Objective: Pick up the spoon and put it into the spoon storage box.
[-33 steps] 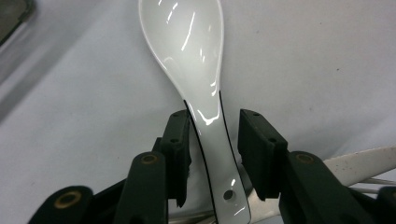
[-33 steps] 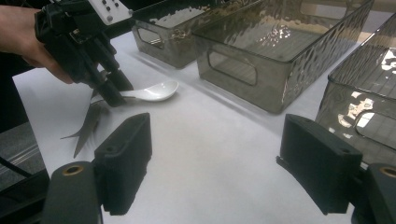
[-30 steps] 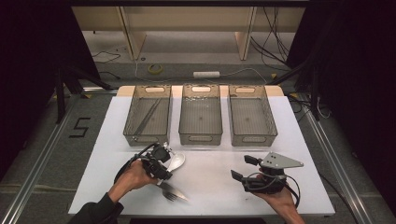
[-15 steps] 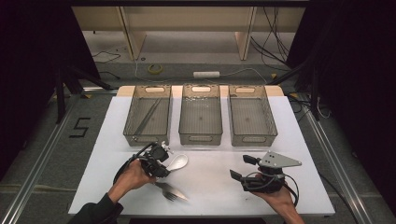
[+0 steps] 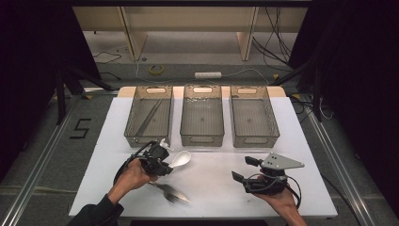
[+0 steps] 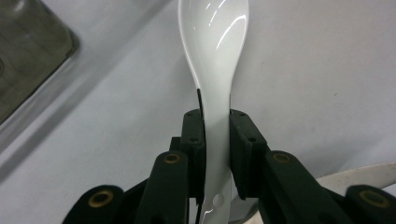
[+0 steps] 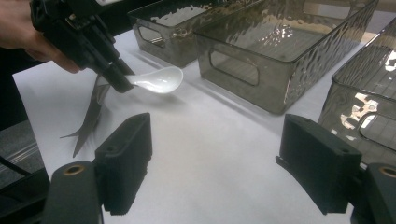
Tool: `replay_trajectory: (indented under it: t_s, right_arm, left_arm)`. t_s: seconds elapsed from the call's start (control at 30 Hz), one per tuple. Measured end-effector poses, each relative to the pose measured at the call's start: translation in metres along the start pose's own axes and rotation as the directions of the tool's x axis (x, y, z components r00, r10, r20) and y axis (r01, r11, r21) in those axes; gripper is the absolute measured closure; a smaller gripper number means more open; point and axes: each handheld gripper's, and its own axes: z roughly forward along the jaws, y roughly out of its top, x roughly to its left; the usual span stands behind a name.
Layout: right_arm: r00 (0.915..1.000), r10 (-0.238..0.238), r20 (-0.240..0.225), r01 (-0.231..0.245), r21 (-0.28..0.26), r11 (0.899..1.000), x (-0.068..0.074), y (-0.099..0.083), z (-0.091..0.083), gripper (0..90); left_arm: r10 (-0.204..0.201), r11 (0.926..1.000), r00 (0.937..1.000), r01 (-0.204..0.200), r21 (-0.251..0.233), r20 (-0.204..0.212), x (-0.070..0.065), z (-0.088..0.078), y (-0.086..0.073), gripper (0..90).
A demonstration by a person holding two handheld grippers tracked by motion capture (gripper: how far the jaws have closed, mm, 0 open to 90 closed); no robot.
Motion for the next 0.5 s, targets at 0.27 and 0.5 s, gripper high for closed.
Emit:
replay_trajectory:
  t_s: [0.27,0.5]
  right_arm:
    - [1.0000,0.006,0.001,-0.006,0.002,1.000,0.000,0.000,0.000,26.3]
    - [1.0000,0.009,-0.003,-0.009,-0.003,1.000,-0.001,-0.001,0.001,26.3]
  left_arm:
    - [-0.022,0.9906,0.9997,0.023,-0.135,0.014,0.000,-0.017,0.009,76.8]
    - [-0.034,0.9775,0.9993,0.036,-0.208,0.012,0.004,-0.026,0.018,77.0]
